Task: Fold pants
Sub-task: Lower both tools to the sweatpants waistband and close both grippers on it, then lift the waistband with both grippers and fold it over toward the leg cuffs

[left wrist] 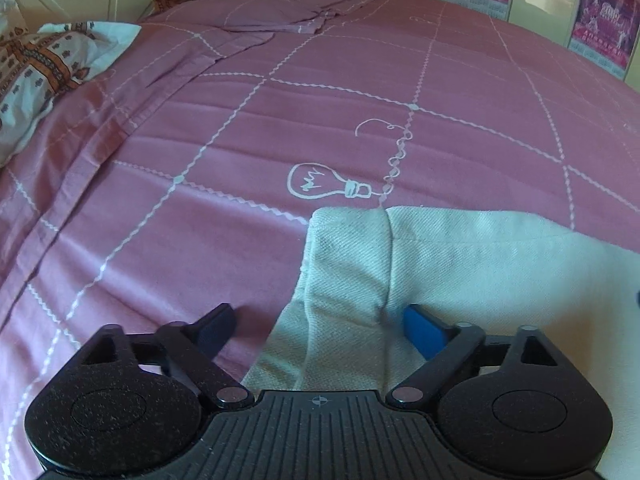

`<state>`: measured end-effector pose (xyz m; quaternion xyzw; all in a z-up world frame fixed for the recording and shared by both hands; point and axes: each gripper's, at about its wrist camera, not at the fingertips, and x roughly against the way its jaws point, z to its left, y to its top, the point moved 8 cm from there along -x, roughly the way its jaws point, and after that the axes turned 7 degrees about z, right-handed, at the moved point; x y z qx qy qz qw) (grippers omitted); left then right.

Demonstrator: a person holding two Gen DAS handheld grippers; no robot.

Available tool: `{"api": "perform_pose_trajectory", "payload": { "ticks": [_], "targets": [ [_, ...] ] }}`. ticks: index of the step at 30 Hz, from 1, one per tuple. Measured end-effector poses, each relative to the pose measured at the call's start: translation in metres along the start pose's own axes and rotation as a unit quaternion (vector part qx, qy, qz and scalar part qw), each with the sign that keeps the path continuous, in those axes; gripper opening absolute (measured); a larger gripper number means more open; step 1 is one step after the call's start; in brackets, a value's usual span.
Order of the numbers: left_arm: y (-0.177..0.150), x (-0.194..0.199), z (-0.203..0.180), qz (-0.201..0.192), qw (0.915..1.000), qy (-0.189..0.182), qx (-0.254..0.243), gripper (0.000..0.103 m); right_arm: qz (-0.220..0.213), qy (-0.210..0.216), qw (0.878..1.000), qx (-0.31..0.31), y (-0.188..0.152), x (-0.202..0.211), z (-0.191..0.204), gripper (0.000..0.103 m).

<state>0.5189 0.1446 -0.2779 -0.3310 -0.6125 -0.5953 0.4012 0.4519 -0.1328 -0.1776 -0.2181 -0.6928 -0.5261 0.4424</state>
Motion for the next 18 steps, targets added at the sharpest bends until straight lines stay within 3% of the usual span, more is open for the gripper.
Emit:
{"api": "perform_pose_trajectory", "payload": {
  "ticks": [1,2,6,8,11,14,18],
  "targets": [
    [0.001,0.001,0.000,-0.001,1.0000,-0.003,0.003,0.081,0.005,0.003,1.000,0.005,0.000,-0.005,0.000,0.073],
    [0.001,0.003,-0.004,-0.006,0.9999,-0.013,-0.002,0.065,0.007,0.005,1.000,0.007,0.001,-0.008,0.000,0.072],
    [0.002,0.006,-0.012,-0.011,0.9998,-0.014,-0.010,0.049,0.012,0.013,0.999,0.028,0.005,-0.017,0.006,0.067],
    [0.001,0.009,-0.010,-0.014,0.9998,-0.011,-0.008,0.043,0.017,0.028,0.999,0.039,0.007,-0.016,0.012,0.036],
    [-0.002,0.015,-0.009,-0.019,0.9997,-0.008,-0.012,0.031,0.026,0.020,0.998,0.061,0.006,-0.011,0.020,0.013],
    [-0.004,0.028,-0.009,-0.030,0.9995,-0.004,-0.010,0.024,0.008,0.017,0.998,0.067,0.003,0.007,0.026,0.009],
    [-0.013,0.063,-0.002,-0.057,0.9981,-0.021,-0.004,0.022,-0.049,0.021,0.994,0.092,-0.015,0.071,0.050,0.009]
  ]
}}
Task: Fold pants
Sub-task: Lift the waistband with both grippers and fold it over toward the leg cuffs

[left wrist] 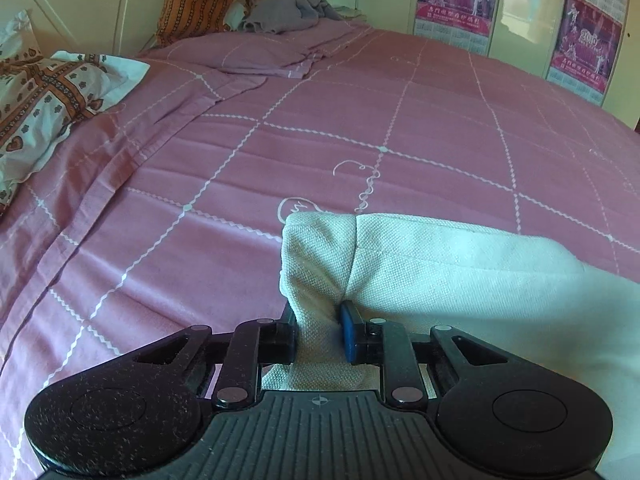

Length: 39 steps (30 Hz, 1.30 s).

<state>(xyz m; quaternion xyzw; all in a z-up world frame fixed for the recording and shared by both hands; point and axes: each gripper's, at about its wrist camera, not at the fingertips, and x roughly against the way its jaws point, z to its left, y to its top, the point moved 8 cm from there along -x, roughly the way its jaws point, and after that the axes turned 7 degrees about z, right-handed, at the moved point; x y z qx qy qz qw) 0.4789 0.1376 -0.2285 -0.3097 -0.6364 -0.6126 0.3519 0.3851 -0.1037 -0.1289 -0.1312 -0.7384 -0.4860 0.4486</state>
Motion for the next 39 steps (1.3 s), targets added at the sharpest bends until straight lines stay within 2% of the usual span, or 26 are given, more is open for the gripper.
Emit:
{"api": "perform_pose_trajectory", "payload": {
  "ticks": [3,6,8,10,11,12,14,16,18,20,24,29,31,32,33,34,36,39],
  "targets": [
    [-0.018,0.034,0.005,-0.009,0.9998,-0.020,-0.003,0.022,-0.021,0.010,0.999,0.032,-0.023,0.049,0.037,0.009],
    [-0.050,0.066,0.017,-0.002,0.9994,-0.034,-0.001,0.022,-0.020,0.030,0.998,0.049,-0.058,0.079,0.082,0.009],
    [-0.076,0.079,0.025,0.006,0.9995,-0.032,-0.004,0.022,-0.011,0.042,0.998,0.042,-0.083,0.086,0.108,0.009],
    [-0.109,0.087,0.032,0.028,0.9992,-0.028,-0.011,0.022,0.017,0.046,0.999,0.021,-0.109,0.079,0.131,0.011],
    [-0.120,0.089,0.036,0.036,0.9991,-0.022,-0.008,0.024,0.032,0.044,0.998,0.006,-0.121,0.072,0.137,0.020],
    [-0.134,0.093,0.040,0.046,0.9987,-0.020,0.000,0.029,0.043,0.043,0.998,-0.012,-0.132,0.067,0.143,0.024],
    [-0.153,0.105,0.048,0.060,0.9977,-0.027,0.013,0.031,0.046,0.034,0.998,-0.038,-0.142,0.065,0.147,0.028],
    [-0.163,0.119,0.057,0.065,0.9962,-0.043,0.040,0.042,0.042,0.041,0.996,-0.073,-0.139,0.074,0.145,0.033],
    [-0.171,0.136,0.067,0.059,0.9918,-0.068,0.091,0.065,0.033,0.047,0.992,-0.114,-0.136,0.084,0.139,0.035],
    [-0.174,0.148,0.072,0.049,0.9872,-0.088,0.124,0.073,0.035,0.051,0.985,-0.158,-0.141,0.091,0.130,0.040],
    [-0.181,0.154,0.075,0.051,0.9732,-0.127,0.185,0.078,0.053,0.055,0.969,-0.233,-0.163,0.096,0.116,0.042],
    [-0.181,0.131,0.067,0.066,0.9564,-0.157,0.238,0.078,0.065,0.069,0.942,-0.321,-0.181,0.093,0.106,0.044],
    [-0.179,0.120,0.067,0.066,0.9510,-0.157,0.258,0.077,0.062,0.075,0.933,-0.347,-0.180,0.094,0.104,0.044],
    [-0.178,0.116,0.068,0.063,0.9488,-0.155,0.268,0.062,0.060,0.076,0.929,-0.358,-0.179,0.093,0.102,0.044],
    [-0.177,0.111,0.068,0.064,0.9473,-0.155,0.273,0.027,0.060,0.077,0.925,-0.367,-0.177,0.093,0.100,0.044],
    [-0.176,0.105,0.066,0.071,0.9455,-0.161,0.274,0.013,0.060,0.080,0.920,-0.379,-0.175,0.092,0.097,0.044],
    [-0.175,0.102,0.064,0.071,0.9475,-0.148,0.274,0.012,0.058,0.079,0.908,-0.406,-0.172,0.088,0.090,0.045],
    [-0.171,0.100,0.057,0.064,0.9582,-0.136,0.244,0.012,0.066,0.081,0.875,-0.473,-0.171,0.075,0.077,0.045]
  ]
}}
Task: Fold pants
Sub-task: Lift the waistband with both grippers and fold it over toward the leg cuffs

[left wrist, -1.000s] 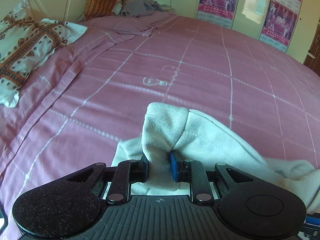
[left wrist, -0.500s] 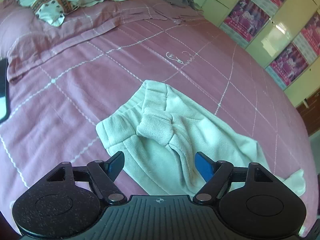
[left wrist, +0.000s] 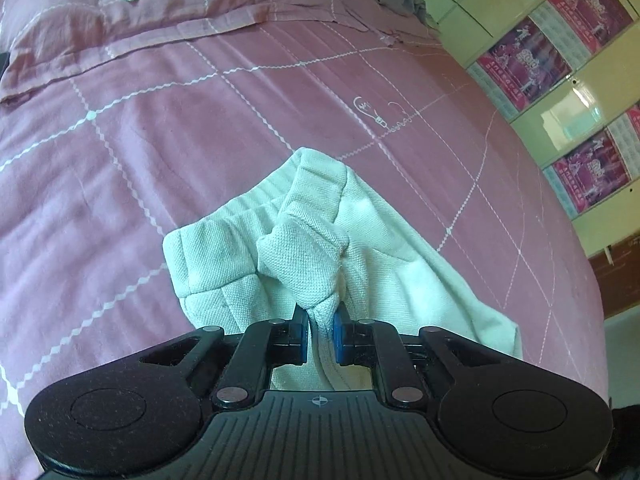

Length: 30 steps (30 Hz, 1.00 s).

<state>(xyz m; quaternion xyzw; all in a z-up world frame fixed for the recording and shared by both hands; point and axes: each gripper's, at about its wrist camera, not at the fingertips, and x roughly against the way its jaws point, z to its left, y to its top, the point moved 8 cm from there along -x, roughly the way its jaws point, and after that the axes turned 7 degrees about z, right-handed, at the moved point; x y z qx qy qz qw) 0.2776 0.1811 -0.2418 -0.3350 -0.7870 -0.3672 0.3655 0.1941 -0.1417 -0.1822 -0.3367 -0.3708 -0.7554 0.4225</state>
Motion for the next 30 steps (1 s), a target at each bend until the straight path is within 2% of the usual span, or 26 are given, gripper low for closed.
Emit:
{"api": "perform_pose_trajectory", "payload": {
  "ticks": [1,4,5,8,11,14,16,19,23,25,26,28,30],
  "targets": [
    [0.001,0.000,-0.001,-0.002,1.0000,0.001,-0.005,0.012,0.008,-0.008,1.000,-0.027,0.003,-0.006,-0.005,0.043],
    [0.006,0.000,0.002,-0.003,1.0000,-0.006,-0.002,0.012,0.008,-0.033,0.997,-0.066,0.008,-0.012,-0.014,0.016],
    [0.008,0.000,0.002,-0.004,1.0000,-0.008,-0.003,0.012,0.006,-0.029,0.997,-0.069,0.008,-0.012,-0.015,0.013],
    [0.024,0.014,0.003,-0.020,0.9995,-0.023,-0.006,0.012,-0.026,-0.012,0.999,-0.042,0.004,0.009,0.000,0.011],
    [0.041,0.040,0.011,-0.049,0.9979,-0.040,-0.011,0.012,-0.065,0.019,0.997,0.027,-0.004,0.044,0.035,0.011],
    [0.031,0.026,0.035,-0.029,0.9993,-0.008,-0.023,0.012,-0.066,0.037,0.995,0.060,-0.020,0.055,0.053,0.011],
    [0.012,0.001,0.058,0.005,0.9997,0.022,-0.011,0.012,-0.040,0.005,0.996,0.077,-0.033,0.031,0.047,0.011],
    [0.002,-0.003,0.062,-0.003,0.9997,0.018,-0.018,0.012,-0.001,-0.037,0.997,0.072,-0.051,-0.005,0.030,0.011],
    [0.003,0.009,0.050,-0.012,0.9991,0.016,-0.038,0.012,-0.007,-0.043,0.996,0.078,-0.055,-0.003,0.029,0.012],
    [-0.001,0.004,0.054,-0.006,0.9981,0.033,-0.052,0.012,-0.039,-0.038,0.994,0.097,-0.050,0.012,0.039,0.012],
    [-0.003,0.001,0.057,0.000,0.9985,0.032,-0.045,0.012,-0.046,-0.050,0.991,0.111,-0.049,0.013,0.041,0.013],
    [-0.005,0.005,0.058,0.001,0.9991,0.029,-0.031,0.012,-0.002,-0.075,0.991,0.115,-0.054,-0.006,0.033,0.017],
    [-0.006,0.014,0.052,-0.006,0.9984,0.038,-0.042,0.013,0.002,-0.079,0.989,0.124,-0.056,-0.011,0.033,0.017]
  ]
}}
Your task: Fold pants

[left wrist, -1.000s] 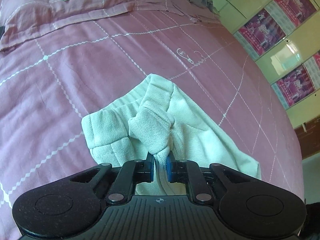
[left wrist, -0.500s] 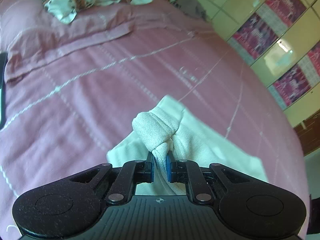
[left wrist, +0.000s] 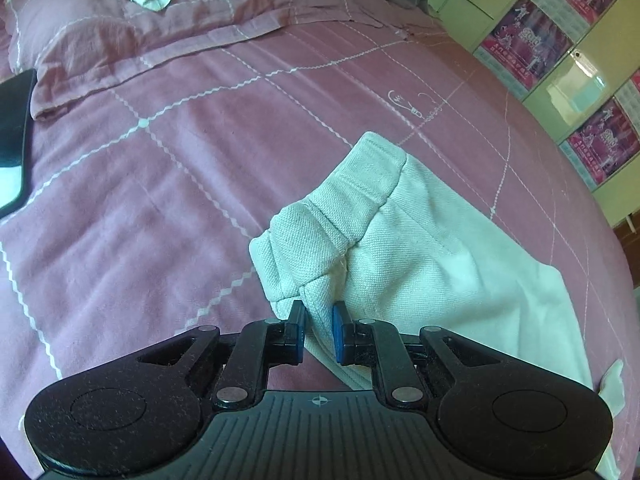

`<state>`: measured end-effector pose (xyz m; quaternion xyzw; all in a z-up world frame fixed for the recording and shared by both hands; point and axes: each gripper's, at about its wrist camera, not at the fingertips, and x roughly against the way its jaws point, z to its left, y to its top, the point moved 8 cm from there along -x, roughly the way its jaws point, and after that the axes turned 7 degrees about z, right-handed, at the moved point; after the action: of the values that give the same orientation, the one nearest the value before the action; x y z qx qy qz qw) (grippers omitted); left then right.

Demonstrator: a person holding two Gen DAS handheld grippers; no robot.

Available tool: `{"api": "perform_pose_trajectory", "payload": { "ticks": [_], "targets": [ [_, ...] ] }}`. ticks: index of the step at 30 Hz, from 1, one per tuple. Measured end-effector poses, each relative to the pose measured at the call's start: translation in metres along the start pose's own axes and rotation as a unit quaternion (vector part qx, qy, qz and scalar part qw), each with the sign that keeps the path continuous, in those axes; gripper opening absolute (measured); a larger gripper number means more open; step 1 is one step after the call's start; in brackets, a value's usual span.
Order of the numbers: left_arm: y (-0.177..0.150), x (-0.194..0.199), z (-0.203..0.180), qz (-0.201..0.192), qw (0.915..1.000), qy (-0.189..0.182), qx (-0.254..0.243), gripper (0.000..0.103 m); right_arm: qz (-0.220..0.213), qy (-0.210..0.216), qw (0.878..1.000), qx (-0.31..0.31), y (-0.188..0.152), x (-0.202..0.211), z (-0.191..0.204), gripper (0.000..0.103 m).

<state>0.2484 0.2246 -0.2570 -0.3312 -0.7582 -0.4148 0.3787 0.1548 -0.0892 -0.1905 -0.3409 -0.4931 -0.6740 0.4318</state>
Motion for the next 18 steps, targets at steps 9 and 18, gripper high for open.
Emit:
{"api": "perform_pose_trajectory", "payload": {
  "ticks": [9,18],
  "targets": [
    [-0.024,0.044,-0.072,-0.025,0.9940,-0.026,-0.103,0.013,-0.014,0.046,0.997,-0.064,0.002,0.021,-0.018,0.027],
    [-0.091,-0.004,-0.127,0.026,0.9829,0.002,-0.182,0.013,-0.053,0.007,0.993,-0.108,0.021,0.057,-0.079,0.036]
  ]
}}
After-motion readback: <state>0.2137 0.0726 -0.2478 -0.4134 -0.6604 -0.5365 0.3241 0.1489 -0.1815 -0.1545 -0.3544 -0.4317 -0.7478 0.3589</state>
